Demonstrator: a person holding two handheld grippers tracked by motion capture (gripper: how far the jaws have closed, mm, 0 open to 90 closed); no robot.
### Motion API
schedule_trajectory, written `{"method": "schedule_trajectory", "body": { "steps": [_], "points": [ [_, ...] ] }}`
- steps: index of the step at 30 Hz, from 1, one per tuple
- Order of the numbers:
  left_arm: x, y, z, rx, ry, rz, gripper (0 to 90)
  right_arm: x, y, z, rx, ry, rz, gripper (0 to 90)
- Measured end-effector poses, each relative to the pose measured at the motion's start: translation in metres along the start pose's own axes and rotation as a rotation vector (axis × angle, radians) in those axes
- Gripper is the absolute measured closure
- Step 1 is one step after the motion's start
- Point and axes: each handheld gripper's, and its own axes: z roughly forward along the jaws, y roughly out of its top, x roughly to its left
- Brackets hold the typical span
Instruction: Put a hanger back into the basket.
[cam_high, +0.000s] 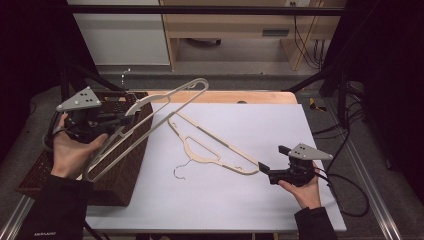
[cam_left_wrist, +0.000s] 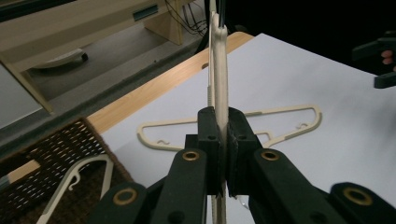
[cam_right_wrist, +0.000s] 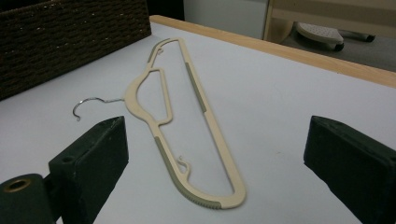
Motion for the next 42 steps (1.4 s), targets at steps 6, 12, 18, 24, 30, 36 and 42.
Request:
{"method": "schedule_trajectory", "body": {
  "steps": [6,12,18,24,30,36,42],
  "points": [
    [0.025,-0.012,-0.003,0.027,0.045,-0.009,86.2,0.000,-0.001,0.002,0.006,0.000,-0.002,7.0],
    [0.045,-0.023,-0.006,0.036,0.076,-0.040,86.2,0.000,-0.001,0.003,0.010,-0.001,0.000,7.0],
    [0.064,-0.038,-0.009,0.060,0.113,-0.067,86.2,0.000,-0.001,0.004,0.012,-0.001,-0.003,7.0],
    [0.081,-0.055,-0.016,0.051,0.138,-0.123,86.2,0.000,-0.001,0.005,0.019,-0.001,-0.001,7.0],
    [0.094,-0.070,-0.023,0.071,0.168,-0.159,86.2,0.000,-0.002,0.006,0.020,-0.002,-0.004,7.0],
    [0.104,-0.082,-0.031,0.059,0.189,-0.195,86.2,0.001,-0.002,0.007,0.026,-0.002,-0.004,7.0],
    [0.110,-0.083,-0.030,0.074,0.200,-0.201,86.1,0.001,-0.002,0.008,0.026,0.000,-0.006,7.0]
  ]
}}
